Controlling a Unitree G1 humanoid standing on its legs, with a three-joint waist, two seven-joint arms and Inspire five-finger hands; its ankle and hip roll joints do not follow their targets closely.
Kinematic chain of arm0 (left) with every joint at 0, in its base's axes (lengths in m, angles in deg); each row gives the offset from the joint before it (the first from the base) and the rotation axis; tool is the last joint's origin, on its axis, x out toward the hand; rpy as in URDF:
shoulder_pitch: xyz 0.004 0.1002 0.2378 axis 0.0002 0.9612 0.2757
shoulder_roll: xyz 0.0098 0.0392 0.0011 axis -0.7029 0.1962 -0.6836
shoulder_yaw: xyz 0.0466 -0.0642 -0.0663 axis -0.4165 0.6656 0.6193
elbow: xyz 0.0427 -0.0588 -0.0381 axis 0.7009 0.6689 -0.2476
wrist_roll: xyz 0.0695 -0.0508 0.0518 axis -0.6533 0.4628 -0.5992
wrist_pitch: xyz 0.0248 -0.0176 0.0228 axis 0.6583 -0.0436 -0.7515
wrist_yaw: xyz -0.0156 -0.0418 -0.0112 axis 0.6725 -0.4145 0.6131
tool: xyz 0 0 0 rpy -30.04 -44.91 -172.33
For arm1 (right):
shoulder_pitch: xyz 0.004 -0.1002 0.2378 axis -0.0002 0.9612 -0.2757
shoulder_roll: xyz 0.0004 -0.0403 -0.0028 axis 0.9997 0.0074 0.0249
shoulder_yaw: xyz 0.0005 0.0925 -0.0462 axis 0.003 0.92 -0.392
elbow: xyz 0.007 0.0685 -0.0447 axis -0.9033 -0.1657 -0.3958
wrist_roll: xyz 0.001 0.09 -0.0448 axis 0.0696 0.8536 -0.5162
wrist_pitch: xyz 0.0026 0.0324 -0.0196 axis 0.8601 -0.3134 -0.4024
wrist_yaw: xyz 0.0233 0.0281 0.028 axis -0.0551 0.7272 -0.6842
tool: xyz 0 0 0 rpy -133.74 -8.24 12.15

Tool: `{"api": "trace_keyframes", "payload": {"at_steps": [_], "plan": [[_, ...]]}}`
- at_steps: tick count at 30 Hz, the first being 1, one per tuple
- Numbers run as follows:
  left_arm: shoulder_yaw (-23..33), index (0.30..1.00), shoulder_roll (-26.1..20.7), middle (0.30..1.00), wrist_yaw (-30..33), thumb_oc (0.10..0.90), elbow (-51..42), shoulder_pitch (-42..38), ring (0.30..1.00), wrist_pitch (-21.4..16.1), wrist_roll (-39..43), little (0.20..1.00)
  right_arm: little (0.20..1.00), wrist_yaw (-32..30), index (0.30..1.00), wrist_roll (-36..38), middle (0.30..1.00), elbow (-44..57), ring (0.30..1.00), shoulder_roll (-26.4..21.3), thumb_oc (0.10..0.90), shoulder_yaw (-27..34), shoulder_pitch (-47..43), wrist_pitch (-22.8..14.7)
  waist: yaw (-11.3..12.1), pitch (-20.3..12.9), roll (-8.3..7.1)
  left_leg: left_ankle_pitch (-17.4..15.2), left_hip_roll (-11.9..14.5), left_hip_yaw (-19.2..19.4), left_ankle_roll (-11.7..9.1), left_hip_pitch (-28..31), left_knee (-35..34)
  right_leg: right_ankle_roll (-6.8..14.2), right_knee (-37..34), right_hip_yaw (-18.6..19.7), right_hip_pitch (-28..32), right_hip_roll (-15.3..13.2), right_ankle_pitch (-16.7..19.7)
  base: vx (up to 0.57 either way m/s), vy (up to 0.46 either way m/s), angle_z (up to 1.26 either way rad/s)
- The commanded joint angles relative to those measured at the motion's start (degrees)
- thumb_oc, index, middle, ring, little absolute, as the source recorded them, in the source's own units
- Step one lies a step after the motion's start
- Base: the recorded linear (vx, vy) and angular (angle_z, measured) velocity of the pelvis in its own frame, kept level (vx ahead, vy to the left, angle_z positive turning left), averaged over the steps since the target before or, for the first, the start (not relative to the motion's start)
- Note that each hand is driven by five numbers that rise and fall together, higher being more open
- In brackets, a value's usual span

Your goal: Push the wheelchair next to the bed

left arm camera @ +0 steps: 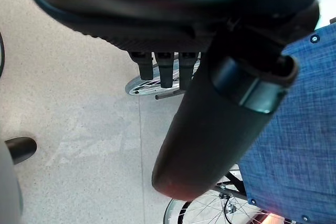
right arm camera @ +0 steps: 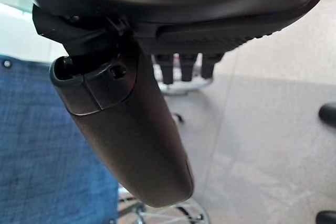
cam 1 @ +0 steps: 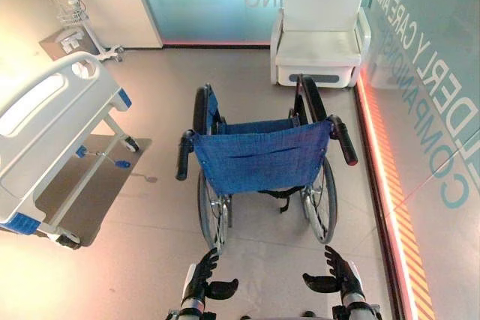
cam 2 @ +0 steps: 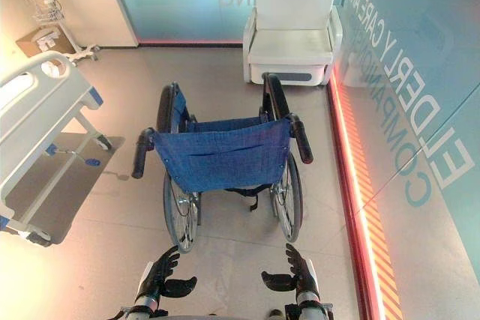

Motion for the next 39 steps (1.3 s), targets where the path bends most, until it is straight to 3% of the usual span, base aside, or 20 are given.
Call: {"api": "trace_keyframes", "payload": {"at_steps": [1,7,13,19,25,26,34,39], "plan": [[-0.46,0.900,0.68,0.900,3.86,0.800,-0.40,-5.21,0.900,-3.28,-2.92,0.900,0.900,-0.84,0.900,-0.90,0.900,0.62,0.900,0.11,0.800,-0.59,-3.89,-2.51,-0.04,0.11,-1.97,-3.73,-2.22,0.58,-1.11,-0.75,1.91,0.64,5.69,-0.90,-0.30,-1.49,-3.94,0.00,0.000,0.00],[-0.14,0.900,0.27,0.900,0.13,0.800,-0.83,-5.57,0.900,-2.45,0.47,0.900,0.900,-1.23,0.900,1.81,0.900,1.57,0.900,-0.01,0.800,-0.39,-4.15,-1.31,0.07,0.34,-2.24,-3.58,-2.14,0.44,-1.13,-0.99,2.00,0.73,5.63,-0.80,-0.45,-1.46,-3.71,0.00,0.000,0.00],[-0.17,0.900,0.54,0.900,0.65,0.800,-0.54,-5.54,0.900,-2.87,1.03,0.900,0.900,-3.75,0.900,2.67,0.900,0.88,0.900,0.12,0.800,0.27,-4.85,-1.38,0.21,0.41,-2.06,-3.48,-2.20,0.34,-0.96,-0.66,1.65,0.76,5.63,-0.83,-0.35,-1.51,-3.54,0.00,0.000,0.00],[3.79,0.900,0.16,0.900,6.48,0.800,-3.20,-5.84,0.900,-3.01,8.30,0.900,0.900,-5.27,0.900,8.56,0.900,6.74,0.900,-1.11,0.800,2.50,-6.10,-0.89,0.59,0.55,-2.29,-3.33,-2.12,0.18,-0.92,-0.07,1.40,0.86,5.44,-0.83,0.24,-1.57,-3.27,0.01,-0.007,0.00],[11.85,0.900,-3.75,0.900,15.77,0.800,-9.31,-6.71,0.900,-4.18,7.62,0.900,0.900,-5.37,0.900,13.05,0.900,17.67,0.900,-6.10,0.800,7.59,-7.53,1.21,1.30,0.34,-3.70,-3.07,-1.52,0.35,-0.98,-0.21,1.59,0.76,5.24,-0.74,0.33,-1.27,-2.88,-0.01,-0.051,0.02],[13.14,0.900,-4.52,0.900,16.94,0.800,-9.88,-6.91,0.900,-4.74,7.47,0.900,0.900,-6.24,0.900,12.70,0.900,18.74,0.900,-7.11,0.800,8.64,-7.84,0.15,1.35,0.31,-3.85,-3.03,-1.49,0.32,-1.00,-0.05,1.50,0.75,5.19,-0.75,0.44,-1.24,-2.84,0.00,0.000,0.00],[22.66,0.900,-11.41,0.900,23.17,0.800,-14.51,-11.13,0.900,-5.01,5.32,0.900,0.900,-9.15,0.900,13.49,0.900,26.25,0.900,-17.64,0.800,17.74,-13.04,-1.56,1.71,-0.30,-4.19,-3.15,-1.39,-0.32,-1.16,0.58,1.17,0.74,4.88,-0.78,1.20,-1.34,-3.07,0.00,0.000,0.00],[25.01,0.900,-14.56,0.900,23.07,0.800,-17.03,-13.11,0.900,-7.17,6.18,0.900,0.900,-8.50,0.900,12.60,0.900,30.52,0.900,-20.24,0.800,19.28,-15.31,-2.62,1.74,-0.76,-4.14,-3.07,-1.47,-0.82,-1.19,-0.01,1.33,0.69,4.64,-0.76,0.95,-1.51,-3.12,0.00,0.000,0.00]]}}
